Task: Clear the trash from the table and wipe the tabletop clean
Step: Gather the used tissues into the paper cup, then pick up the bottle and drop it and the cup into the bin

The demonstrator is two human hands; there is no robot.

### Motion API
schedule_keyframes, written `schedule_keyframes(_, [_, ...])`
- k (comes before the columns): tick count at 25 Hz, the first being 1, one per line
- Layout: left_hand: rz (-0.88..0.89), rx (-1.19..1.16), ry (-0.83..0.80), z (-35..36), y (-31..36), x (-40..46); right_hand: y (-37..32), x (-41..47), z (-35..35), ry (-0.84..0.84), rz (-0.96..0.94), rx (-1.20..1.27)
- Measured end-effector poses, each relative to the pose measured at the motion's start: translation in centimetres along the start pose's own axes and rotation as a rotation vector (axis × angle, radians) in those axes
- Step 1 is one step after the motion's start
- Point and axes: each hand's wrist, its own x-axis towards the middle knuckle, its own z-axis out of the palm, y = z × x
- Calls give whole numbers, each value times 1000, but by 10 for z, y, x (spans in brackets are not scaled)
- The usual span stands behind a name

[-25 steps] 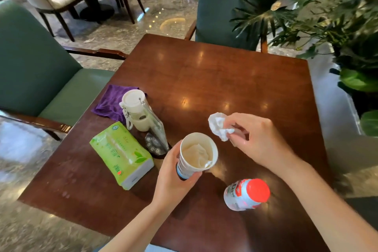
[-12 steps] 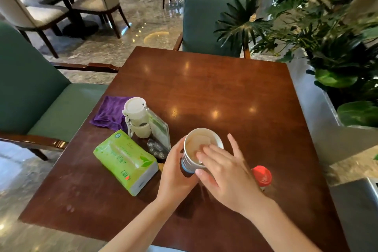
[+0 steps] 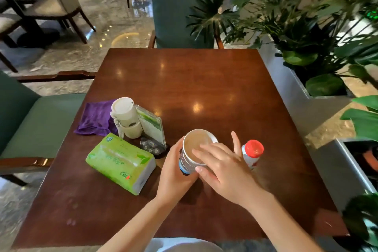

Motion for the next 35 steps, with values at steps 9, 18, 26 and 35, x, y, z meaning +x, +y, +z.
schedule_keyframes(9, [8,34,-1,8,3,-7,51,-34,-19,103,515,80])
schedule_keyframes(18, [-9,79,52,1,13,-9,55,-31,-27,8,225,60])
schedule_keyframes(26, [16,55,198,-38,23,-12,8,0,-64,86,-29,-21])
schedule_keyframes(35, [77,99,299,-171,29,-49,-136,29,-52,114,-166,63])
